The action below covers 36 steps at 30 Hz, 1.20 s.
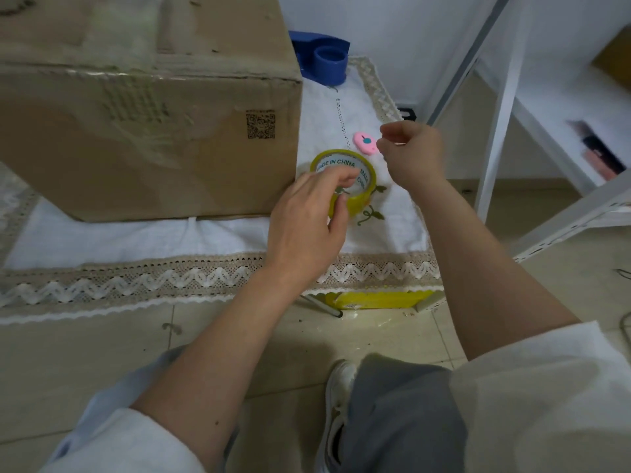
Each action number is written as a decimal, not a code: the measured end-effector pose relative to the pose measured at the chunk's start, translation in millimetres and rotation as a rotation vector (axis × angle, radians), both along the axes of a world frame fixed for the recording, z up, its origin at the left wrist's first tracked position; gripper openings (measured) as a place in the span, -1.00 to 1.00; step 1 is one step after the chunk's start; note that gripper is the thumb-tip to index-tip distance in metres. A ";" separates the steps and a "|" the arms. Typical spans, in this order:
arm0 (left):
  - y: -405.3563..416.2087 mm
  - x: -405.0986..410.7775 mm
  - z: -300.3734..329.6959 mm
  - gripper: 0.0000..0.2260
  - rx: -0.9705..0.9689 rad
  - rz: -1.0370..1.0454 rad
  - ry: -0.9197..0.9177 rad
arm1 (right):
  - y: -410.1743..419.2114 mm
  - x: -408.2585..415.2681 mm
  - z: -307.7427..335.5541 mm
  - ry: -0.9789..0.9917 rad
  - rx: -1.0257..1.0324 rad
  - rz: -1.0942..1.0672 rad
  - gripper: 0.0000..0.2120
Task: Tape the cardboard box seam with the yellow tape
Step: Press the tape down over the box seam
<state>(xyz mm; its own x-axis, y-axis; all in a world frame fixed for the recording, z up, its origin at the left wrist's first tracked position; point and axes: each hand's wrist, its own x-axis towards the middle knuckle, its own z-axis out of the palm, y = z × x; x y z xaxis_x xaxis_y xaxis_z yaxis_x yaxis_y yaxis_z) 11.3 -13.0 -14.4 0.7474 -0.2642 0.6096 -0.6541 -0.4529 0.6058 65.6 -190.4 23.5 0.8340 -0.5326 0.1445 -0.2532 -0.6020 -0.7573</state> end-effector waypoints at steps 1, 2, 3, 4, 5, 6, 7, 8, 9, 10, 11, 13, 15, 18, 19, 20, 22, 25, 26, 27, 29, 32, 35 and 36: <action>2.9 -0.2 0.9 -0.73 -0.004 -0.003 -0.016 | 5.4 -3.4 2.1 -0.026 0.016 0.002 -0.77; 6.1 -0.6 1.8 -0.73 -0.010 -0.005 -0.033 | 11.6 -7.0 4.5 -0.055 0.032 0.009 -0.78; 9.7 -1.1 2.9 -0.73 -0.021 -0.007 -0.050 | 18.4 -10.9 7.0 -0.085 0.041 0.020 -0.80; 13.5 -1.4 4.1 -0.73 -0.030 -0.009 -0.067 | 25.7 -14.7 9.9 -0.117 0.043 0.035 -0.81; 18.0 -2.0 5.6 -0.74 -0.037 -0.011 -0.087 | 33.2 -18.4 13.4 -0.149 0.042 0.049 -0.81; 23.1 -2.4 7.7 -0.74 -0.044 -0.015 -0.110 | 40.7 -21.6 17.2 -0.184 0.041 0.060 -0.82; 28.5 -2.7 9.9 -0.76 -0.053 -0.018 -0.140 | 48.4 -24.3 21.7 -0.223 0.048 0.068 -0.82; 34.3 -3.1 12.4 -0.78 -0.064 -0.019 -0.172 | 56.0 -26.8 27.0 -0.270 0.063 0.075 -0.82; 40.6 -3.7 15.0 -0.79 -0.072 -0.013 -0.203 | 63.6 -29.2 32.3 -0.321 0.080 0.080 -0.82; 46.9 -4.4 17.7 -0.81 -0.081 0.002 -0.233 | 71.0 -31.1 37.9 -0.375 0.095 0.085 -0.82; 53.0 -4.4 20.4 -0.81 -0.093 0.020 -0.260 | 78.5 -32.7 43.4 -0.429 0.102 0.090 -0.82; 64.7 -3.5 26.8 -0.83 -0.120 0.059 -0.305 | 93.7 -35.9 52.5 -0.538 0.085 0.097 -0.82; 75.3 -2.3 34.9 -0.84 -0.154 0.106 -0.356 | 108.2 -38.3 58.8 -0.651 0.036 0.101 -0.82; 92.9 1.2 52.0 -0.84 -0.272 0.195 -0.417 | 127.7 -39.6 62.3 -0.812 -0.057 0.139 -0.81; 98.5 2.2 59.5 -0.82 -0.332 0.225 -0.427 | 132.5 -40.2 62.6 -0.847 -0.096 0.158 -0.81; 105.4 4.3 67.8 -0.80 -0.383 0.255 -0.435 | 137.8 -40.1 62.8 -0.870 -0.138 0.185 -0.81; 120.8 11.4 85.0 -0.77 -0.423 0.315 -0.434 | 147.0 -38.8 62.8 -0.883 -0.222 0.237 -0.83; 146.3 31.2 105.7 -0.78 -0.331 0.389 -0.363 | 159.6 -33.9 63.6 -0.841 -0.317 0.332 -0.85; 153.8 37.2 109.2 -0.79 -0.291 0.398 -0.330 | 163.6 -32.1 64.0 -0.823 -0.345 0.369 -0.85; 160.0 41.7 111.5 -0.78 -0.255 0.404 -0.292 | 167.4 -30.2 64.2 -0.809 -0.366 0.405 -0.84; 167.8 46.7 110.5 -0.76 -0.189 0.384 -0.232 | 175.3 -26.4 62.8 -0.783 -0.396 0.465 -0.84; 175.8 49.6 101.5 -0.77 -0.104 0.313 -0.190 | 187.1 -21.7 58.0 -0.746 -0.427 0.491 -0.84; 183.5 50.1 91.4 -0.80 -0.031 0.260 -0.229 | 196.6 -18.6 55.4 -0.736 -0.468 0.441 -0.81; 185.2 49.7 88.8 -0.81 -0.010 0.268 -0.241 | 199.2 -17.7 55.1 -0.738 -0.477 0.430 -0.81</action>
